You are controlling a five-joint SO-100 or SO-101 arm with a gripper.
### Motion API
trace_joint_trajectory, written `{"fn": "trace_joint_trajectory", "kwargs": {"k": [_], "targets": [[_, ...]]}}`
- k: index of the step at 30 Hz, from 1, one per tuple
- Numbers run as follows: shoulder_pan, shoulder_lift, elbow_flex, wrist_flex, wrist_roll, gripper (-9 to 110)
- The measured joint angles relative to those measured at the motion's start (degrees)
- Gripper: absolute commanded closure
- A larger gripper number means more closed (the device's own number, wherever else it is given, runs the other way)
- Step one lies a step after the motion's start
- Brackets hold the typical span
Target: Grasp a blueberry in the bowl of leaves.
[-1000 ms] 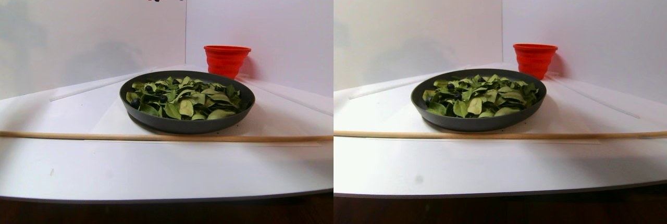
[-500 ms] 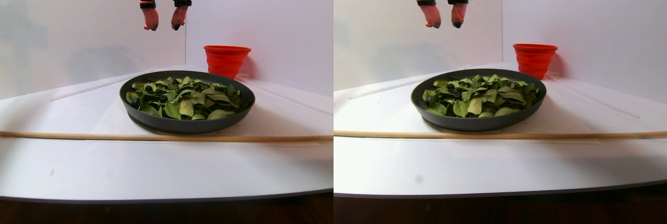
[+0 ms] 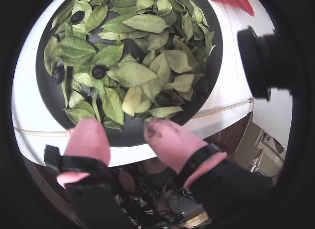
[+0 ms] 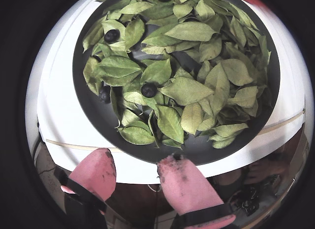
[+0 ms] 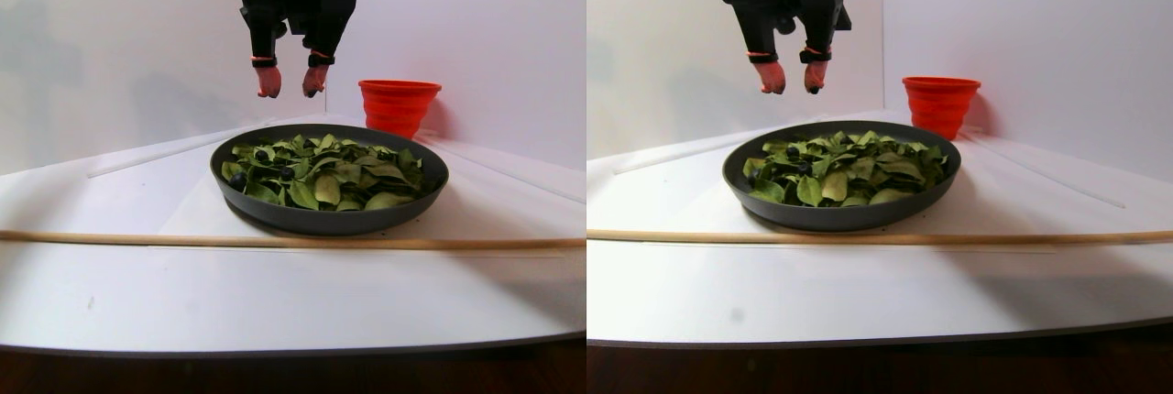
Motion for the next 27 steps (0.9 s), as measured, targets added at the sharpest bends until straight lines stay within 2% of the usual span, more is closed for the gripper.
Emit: {"fn": "trace_joint_trajectory", "kwargs": {"k": [27], "targets": [[-1.3, -20.3, -4.2, -16.7, 0.6, 84]]}}
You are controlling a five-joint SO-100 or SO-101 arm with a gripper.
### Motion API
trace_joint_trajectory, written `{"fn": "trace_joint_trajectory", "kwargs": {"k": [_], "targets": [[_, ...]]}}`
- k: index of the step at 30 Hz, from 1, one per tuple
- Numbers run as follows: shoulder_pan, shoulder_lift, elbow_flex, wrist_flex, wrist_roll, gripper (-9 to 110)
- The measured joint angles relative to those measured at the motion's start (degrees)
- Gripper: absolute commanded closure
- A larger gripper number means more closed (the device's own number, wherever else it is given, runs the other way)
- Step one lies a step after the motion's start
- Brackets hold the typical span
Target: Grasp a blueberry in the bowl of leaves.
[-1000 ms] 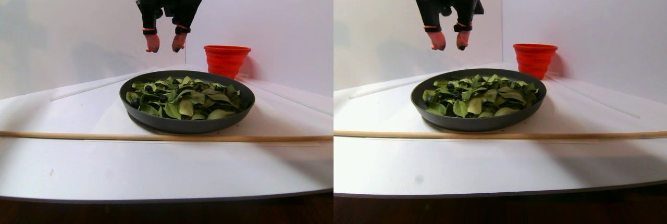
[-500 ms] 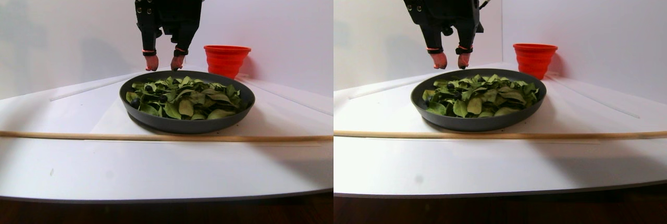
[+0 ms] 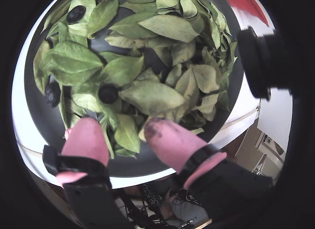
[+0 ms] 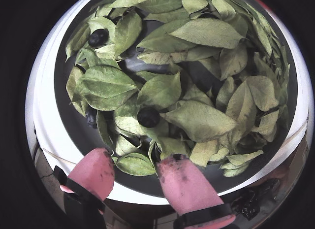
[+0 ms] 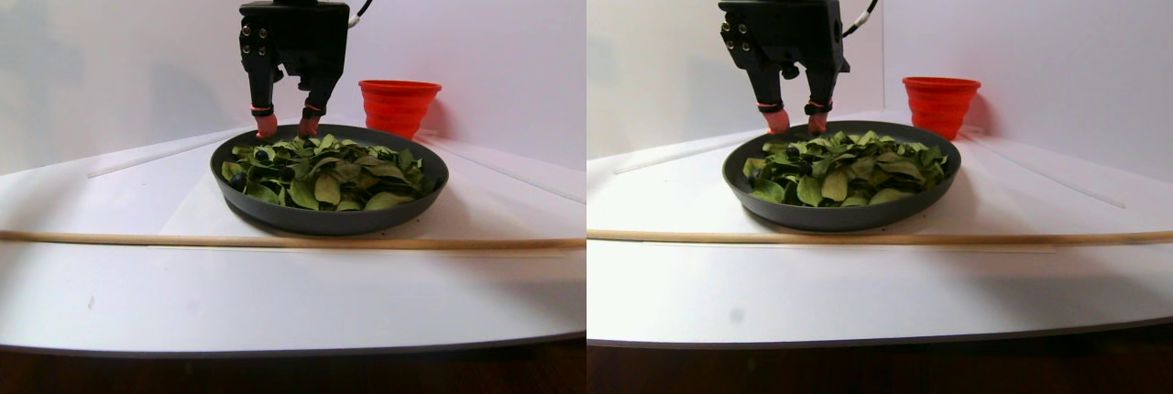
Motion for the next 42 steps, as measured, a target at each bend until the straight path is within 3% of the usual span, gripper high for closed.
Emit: {"fn": "trace_joint_trajectory", "kwargs": {"k": [42], "targets": [[-1.1, -18.8, -6.2, -13.9, -2.0, 86]]}}
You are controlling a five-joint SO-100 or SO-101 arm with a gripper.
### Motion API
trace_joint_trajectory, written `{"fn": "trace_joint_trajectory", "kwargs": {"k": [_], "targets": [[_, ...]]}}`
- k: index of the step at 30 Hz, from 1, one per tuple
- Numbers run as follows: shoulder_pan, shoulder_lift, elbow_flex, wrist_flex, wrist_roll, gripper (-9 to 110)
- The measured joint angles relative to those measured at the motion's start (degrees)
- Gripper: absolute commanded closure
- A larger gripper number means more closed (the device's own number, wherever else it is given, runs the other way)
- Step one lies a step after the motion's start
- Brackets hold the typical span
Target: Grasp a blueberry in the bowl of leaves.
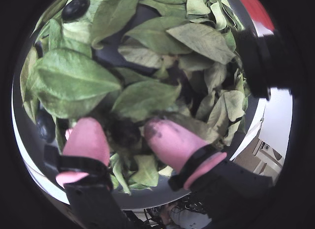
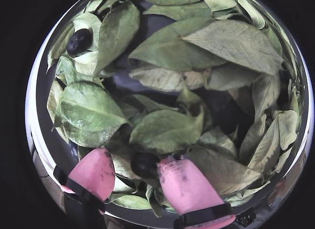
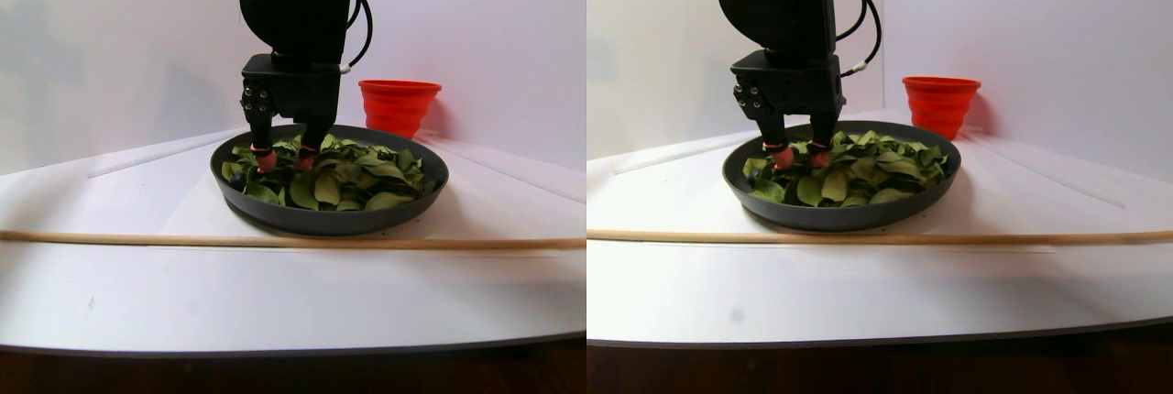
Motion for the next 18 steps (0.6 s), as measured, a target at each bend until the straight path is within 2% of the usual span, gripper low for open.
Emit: {"fn": "trace_joint_trajectory", "kwargs": {"k": [18], "targets": [[0.9, -3.2, -0.1, -2.9, -1.2, 90]]}}
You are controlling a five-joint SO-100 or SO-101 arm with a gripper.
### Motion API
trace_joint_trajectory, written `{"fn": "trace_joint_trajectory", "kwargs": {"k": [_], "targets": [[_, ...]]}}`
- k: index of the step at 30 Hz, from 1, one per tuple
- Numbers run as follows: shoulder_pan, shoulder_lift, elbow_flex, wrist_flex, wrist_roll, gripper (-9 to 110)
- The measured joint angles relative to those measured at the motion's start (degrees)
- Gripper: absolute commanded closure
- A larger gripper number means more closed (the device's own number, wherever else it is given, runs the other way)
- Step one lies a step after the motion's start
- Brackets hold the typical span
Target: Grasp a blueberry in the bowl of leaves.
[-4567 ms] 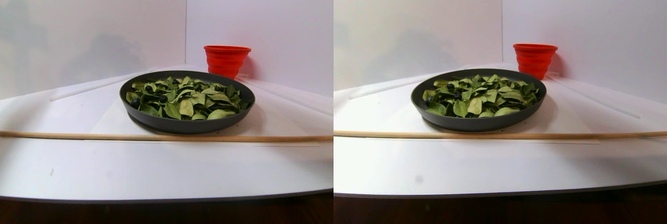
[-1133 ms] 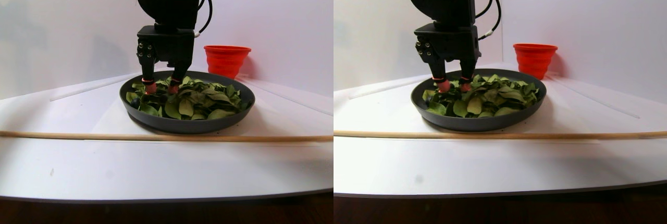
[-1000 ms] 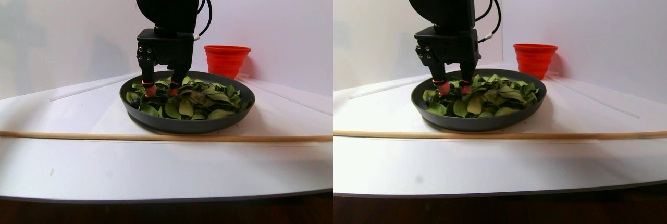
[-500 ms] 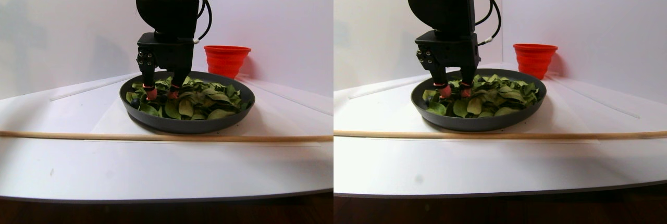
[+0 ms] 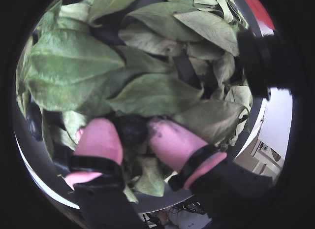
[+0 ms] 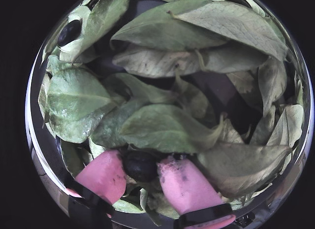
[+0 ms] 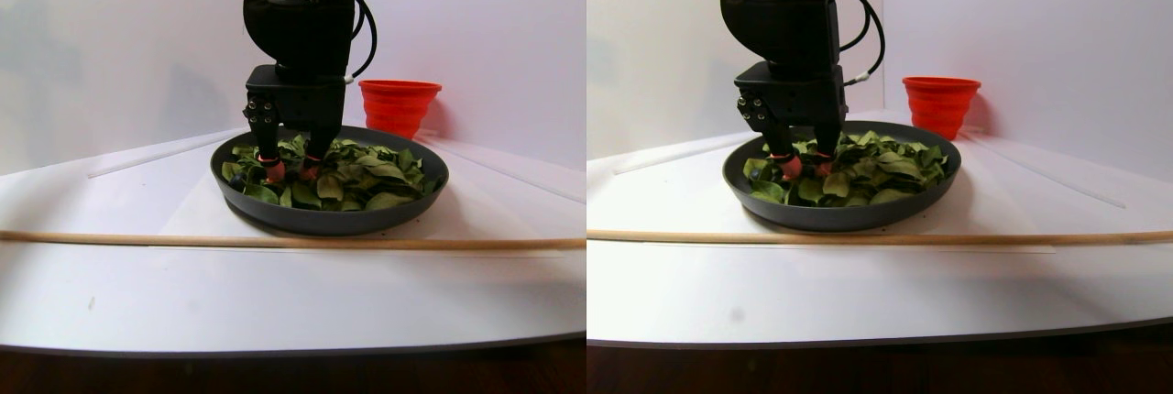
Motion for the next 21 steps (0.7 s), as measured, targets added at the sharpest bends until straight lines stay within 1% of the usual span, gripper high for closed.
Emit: {"fn": "trace_joint_trajectory", "kwargs": {"k": [15, 21], "targets": [[0.0, 0.4, 0.1, 0.0, -1.5, 92], [0.0, 3.9, 1.4, 0.1, -2.0, 92]]}}
